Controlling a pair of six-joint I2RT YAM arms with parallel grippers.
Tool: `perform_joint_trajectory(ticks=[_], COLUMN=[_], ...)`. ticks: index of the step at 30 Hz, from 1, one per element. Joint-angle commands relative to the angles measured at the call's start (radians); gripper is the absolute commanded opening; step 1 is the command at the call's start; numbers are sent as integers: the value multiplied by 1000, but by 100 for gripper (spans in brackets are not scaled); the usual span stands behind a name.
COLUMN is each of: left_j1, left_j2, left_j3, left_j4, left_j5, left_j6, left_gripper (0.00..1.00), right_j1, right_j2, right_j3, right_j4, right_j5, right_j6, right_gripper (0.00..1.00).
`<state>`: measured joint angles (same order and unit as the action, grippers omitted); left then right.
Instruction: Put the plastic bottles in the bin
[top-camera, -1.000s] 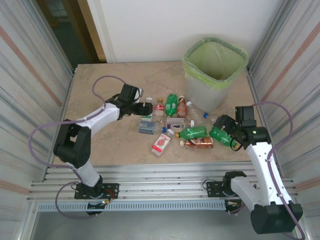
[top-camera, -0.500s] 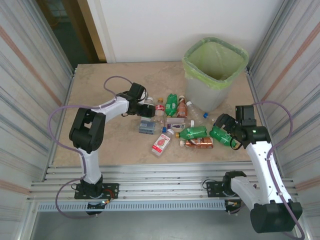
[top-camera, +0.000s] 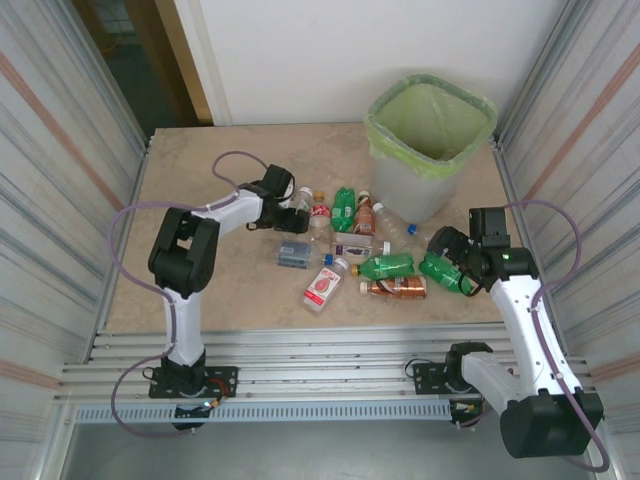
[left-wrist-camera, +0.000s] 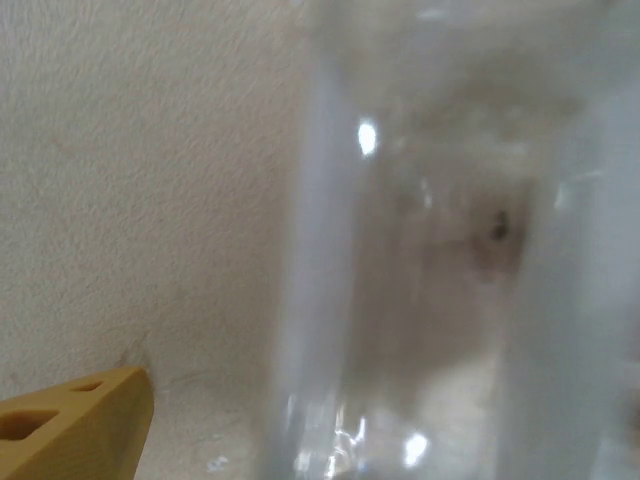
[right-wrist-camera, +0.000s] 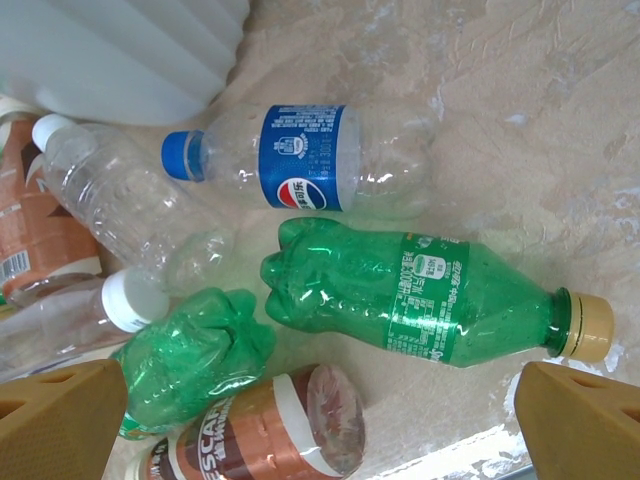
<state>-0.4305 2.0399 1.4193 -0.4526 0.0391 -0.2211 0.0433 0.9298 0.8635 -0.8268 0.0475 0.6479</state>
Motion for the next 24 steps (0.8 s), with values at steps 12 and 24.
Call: perform_joint_trajectory(ticks=[12, 24], left_j1=[21, 21], left_j2=[23, -104], left_j3=[41, -18], left_j4=[-29, -4], left_j5=[-26, -31], left_j6=[27, 29], left_gripper=[58, 30], right_j1=[-7, -6], right_j2=[-9, -41], right_j3=[18, 12], right_j4=[5, 32], right_j5=[-9, -42], right_j6=[24, 16], right_gripper=[98, 98])
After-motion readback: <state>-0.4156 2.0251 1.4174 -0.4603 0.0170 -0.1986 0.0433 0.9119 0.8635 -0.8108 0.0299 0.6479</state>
